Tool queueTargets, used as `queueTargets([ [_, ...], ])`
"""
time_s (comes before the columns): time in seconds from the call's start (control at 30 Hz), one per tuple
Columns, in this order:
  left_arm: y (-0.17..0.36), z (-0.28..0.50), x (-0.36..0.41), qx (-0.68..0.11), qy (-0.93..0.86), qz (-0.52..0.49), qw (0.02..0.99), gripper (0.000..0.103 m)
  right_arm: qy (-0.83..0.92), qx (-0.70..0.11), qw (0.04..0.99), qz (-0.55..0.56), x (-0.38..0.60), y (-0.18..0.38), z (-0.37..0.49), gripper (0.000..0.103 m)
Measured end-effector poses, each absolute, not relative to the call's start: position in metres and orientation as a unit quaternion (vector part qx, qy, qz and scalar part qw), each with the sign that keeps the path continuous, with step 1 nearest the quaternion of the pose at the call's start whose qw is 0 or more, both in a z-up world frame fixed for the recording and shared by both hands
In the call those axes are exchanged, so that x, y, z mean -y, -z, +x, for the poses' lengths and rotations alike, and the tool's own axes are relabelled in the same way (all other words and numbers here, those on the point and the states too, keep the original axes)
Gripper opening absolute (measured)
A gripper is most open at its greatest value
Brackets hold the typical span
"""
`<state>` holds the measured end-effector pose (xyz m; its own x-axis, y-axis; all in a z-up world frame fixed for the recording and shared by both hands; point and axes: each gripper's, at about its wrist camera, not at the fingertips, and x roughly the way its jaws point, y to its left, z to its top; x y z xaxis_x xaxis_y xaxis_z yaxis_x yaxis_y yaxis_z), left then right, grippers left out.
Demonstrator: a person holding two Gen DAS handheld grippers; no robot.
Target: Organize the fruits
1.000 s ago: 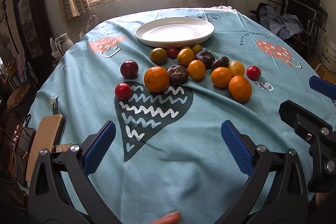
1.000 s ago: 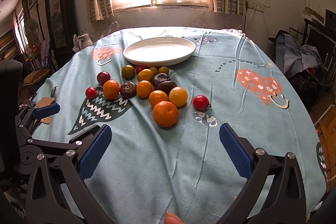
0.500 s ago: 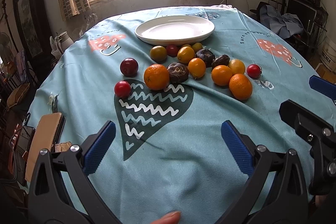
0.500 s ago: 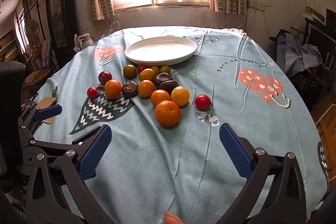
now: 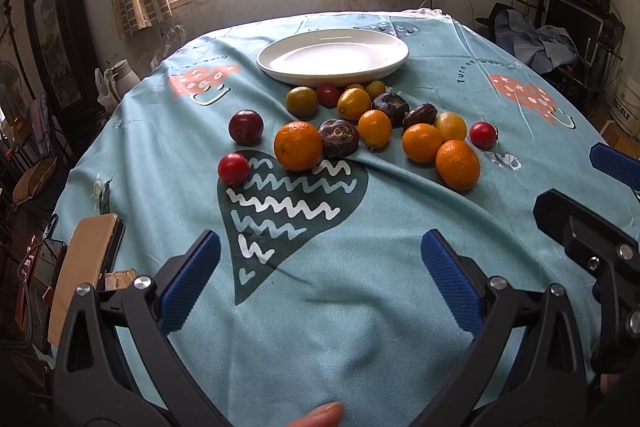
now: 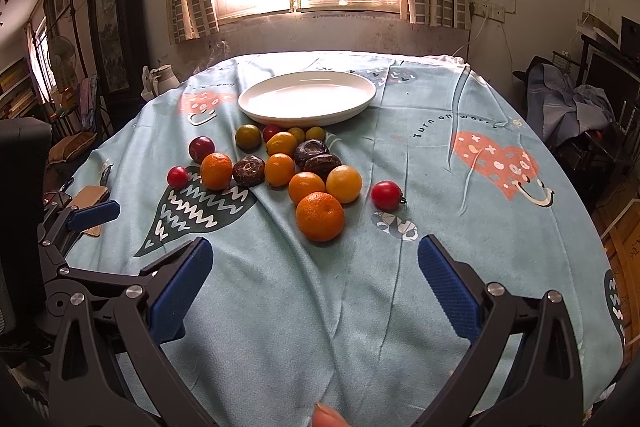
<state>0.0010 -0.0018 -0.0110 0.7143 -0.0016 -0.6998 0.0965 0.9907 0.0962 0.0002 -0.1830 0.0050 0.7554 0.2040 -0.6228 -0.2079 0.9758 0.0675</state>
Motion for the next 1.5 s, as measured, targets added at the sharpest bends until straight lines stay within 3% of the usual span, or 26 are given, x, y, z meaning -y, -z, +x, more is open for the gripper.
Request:
queueTargets([
  [0.77,0.012,0.000,0.002,-0.378,0.026,0.063,0.923,0.101,-0.112,-0.334,0.936,0.001,0.185,-0.002,0.001,0.102],
  [1.23,0.017,-0.009,-0.007,-0.371,0.101,0.051,0.922,0.101,-0.162,-0.321,0.930,0.070,0.215,0.003,0.005,0.102],
  [1.5,0.012,0.014,-0.033,-0.363,0.055,0.076,0.927,0.101,-0.145,-0.376,0.914,0.046,0.228,0.014,0.019,0.102],
])
